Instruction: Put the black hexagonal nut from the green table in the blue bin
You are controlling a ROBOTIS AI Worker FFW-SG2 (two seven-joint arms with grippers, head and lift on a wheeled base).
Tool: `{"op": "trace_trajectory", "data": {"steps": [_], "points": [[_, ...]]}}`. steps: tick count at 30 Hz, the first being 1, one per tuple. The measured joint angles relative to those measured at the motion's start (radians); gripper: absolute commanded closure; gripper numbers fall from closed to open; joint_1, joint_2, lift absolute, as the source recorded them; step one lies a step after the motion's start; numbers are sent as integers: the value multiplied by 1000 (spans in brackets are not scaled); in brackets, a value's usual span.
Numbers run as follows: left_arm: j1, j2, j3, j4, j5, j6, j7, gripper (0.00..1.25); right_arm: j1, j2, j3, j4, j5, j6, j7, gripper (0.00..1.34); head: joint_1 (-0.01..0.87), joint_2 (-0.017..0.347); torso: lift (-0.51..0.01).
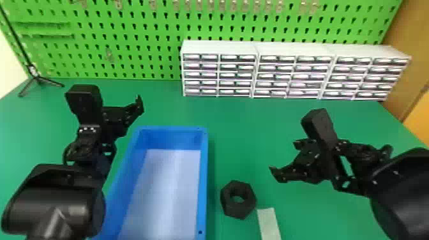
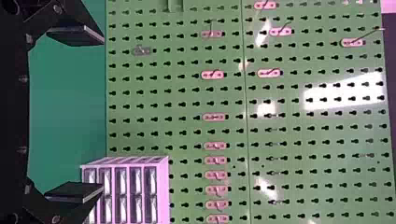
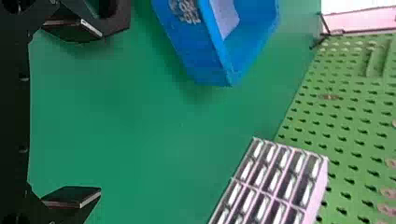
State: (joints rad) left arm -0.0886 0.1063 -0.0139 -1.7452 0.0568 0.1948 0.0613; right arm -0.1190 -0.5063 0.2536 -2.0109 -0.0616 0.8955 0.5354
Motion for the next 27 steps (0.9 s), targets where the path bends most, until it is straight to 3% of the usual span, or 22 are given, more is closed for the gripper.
{"op": "trace_trajectory", "data": {"steps": [13, 19, 27], "points": [[0, 6, 4, -2, -7, 0, -3, 173, -71, -158, 164, 0, -13, 20, 85, 130, 683, 28, -96], [0, 10, 6, -2, -8, 0, -3, 173, -90, -205, 203, 0, 18, 20, 134, 130, 683, 28, -96], [-1, 16, 9, -4, -8, 0, -3, 173, -125, -241, 263, 0, 67, 7, 183, 130, 683, 28, -96]]}}
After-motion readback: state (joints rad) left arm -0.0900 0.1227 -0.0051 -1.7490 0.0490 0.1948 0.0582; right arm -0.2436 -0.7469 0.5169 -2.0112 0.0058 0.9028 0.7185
